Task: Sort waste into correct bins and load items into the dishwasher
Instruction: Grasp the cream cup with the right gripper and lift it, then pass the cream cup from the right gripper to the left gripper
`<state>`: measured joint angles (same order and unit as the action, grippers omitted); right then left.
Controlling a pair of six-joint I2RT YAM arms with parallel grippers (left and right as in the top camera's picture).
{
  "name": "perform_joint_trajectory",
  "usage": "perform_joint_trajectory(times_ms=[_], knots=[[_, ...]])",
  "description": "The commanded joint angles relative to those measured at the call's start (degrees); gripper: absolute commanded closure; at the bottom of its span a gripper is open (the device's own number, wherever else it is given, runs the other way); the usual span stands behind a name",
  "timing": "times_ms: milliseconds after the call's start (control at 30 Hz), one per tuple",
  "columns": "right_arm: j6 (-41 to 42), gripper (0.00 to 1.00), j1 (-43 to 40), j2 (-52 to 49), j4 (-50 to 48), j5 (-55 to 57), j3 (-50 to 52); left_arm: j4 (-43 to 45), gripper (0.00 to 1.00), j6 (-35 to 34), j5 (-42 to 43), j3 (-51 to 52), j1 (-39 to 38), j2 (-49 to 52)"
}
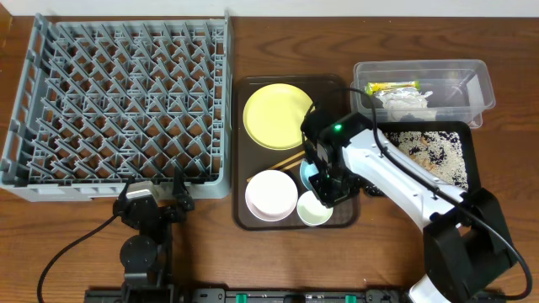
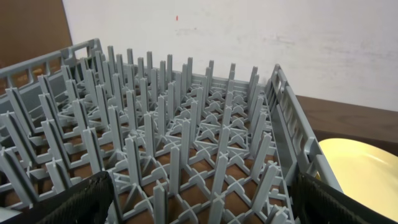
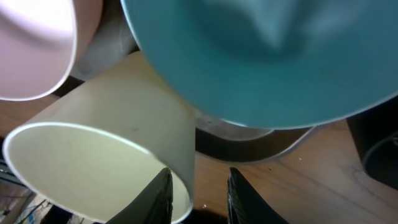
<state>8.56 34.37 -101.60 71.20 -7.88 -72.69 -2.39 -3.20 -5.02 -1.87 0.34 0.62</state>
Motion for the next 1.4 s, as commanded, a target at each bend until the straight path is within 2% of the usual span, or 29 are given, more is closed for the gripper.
perform_joint_trajectory(times_ms=[0, 200, 367, 467, 733, 867, 1033, 1133, 1300, 1367], knots=[[0.83, 0.73, 0.90, 0.09, -0.74, -0.57, 0.59, -1.33, 0.08, -0.31, -0.31, 1.64, 0.35, -0.28], [1.75, 0.75, 1.11, 0.07, -2.27, -0.57, 1.42, -1.33, 0.08, -0.31, -0.31, 1.64, 0.35, -0.28], [2.64, 0.87, 2.16, 0.07, -3.13, -0.55, 1.64, -1.36, 0.07, -0.31, -0.31, 1.64, 0.35, -0.28], [3.21, 0.99, 2.75, 0.07, -3.52, -0.55, 1.64, -1.33, 0.08, -0.31, -0.31, 1.64, 0.35, -0.28], [3.63, 0.99, 2.78, 0.94, -1.33, -1.09, 1.27, -0.20, 0.07, -1.42, 0.22, 1.62, 0.35, -0.28], [2.45, 0.99, 0.70, 4.70, 1.33, -4.48, -1.16, 3.06, 0.07, -3.21, 6.27, -0.26, 0.35, -0.28], [0.55, 0.99, -4.98, 11.41, 3.30, -5.73, -7.06, 2.49, 0.08, -12.41, 9.27, -4.31, 0.35, 1.09], [0.57, 0.99, -9.51, 14.36, 0.44, -6.34, -10.27, 2.47, 0.07, -17.77, 13.40, -6.40, 0.35, 4.22], [0.55, 0.99, -15.41, 16.00, -8.37, -13.81, -11.69, 2.73, 0.08, -33.46, 18.29, -10.32, 0.35, 15.56], [0.57, 0.99, -16.76, 15.85, -10.99, -16.44, -11.69, 4.44, 0.07, -36.06, 21.81, -11.74, 0.35, 20.72]])
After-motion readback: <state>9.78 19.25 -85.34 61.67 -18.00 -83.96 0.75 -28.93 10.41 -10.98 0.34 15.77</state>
